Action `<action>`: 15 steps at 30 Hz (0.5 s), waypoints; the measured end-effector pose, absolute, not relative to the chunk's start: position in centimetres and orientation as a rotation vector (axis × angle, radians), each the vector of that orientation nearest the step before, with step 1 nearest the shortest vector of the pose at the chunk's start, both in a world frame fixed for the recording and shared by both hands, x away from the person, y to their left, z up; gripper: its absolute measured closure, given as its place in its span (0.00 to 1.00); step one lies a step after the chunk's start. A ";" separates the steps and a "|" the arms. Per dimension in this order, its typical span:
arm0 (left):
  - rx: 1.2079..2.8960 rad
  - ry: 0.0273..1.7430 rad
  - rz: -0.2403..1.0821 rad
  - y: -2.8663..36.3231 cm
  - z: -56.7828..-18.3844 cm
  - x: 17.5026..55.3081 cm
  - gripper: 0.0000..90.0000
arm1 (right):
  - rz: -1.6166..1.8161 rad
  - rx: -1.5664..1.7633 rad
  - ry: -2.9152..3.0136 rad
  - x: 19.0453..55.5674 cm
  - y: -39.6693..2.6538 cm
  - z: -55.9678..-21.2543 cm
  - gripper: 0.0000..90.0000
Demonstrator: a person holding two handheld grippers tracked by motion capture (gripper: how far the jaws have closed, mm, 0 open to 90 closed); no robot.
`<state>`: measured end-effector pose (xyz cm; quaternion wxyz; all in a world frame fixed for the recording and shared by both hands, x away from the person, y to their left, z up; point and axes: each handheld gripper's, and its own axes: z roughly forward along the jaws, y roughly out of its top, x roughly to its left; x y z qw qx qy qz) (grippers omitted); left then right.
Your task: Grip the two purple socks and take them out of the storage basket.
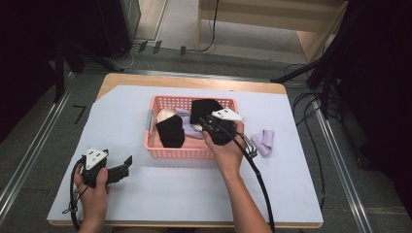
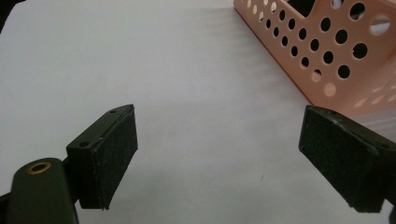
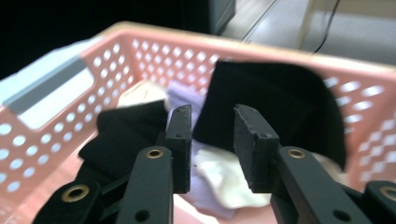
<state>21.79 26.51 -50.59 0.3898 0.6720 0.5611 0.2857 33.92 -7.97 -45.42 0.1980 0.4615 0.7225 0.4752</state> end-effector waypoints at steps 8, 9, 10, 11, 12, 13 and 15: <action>1.705 1.427 0.723 26.5 -50.6 21.8 0.14 | 1.175 1.364 2.183 35.2 -6.0 -46.2 0.82; 1.705 1.428 0.723 26.5 -50.6 21.8 0.14 | 1.121 1.399 2.233 35.6 -5.6 -46.4 0.83; 1.705 1.428 0.722 26.5 -50.6 21.8 0.14 | 1.105 1.414 2.251 35.7 -5.5 -46.5 0.83; 1.705 1.428 0.722 26.5 -50.6 21.8 0.14 | 1.092 1.429 2.267 35.8 -5.3 -46.6 0.84; 1.705 1.428 0.722 26.5 -50.6 21.8 0.14 | 1.094 1.440 2.275 35.8 -5.2 -46.6 0.85; 1.705 1.428 0.722 26.5 -50.6 21.8 0.14 | 1.094 1.440 2.275 35.8 -5.2 -46.6 0.85; 1.705 1.428 0.723 26.5 -50.6 21.8 0.14 | 1.051 1.501 2.322 36.2 -4.9 -46.8 0.86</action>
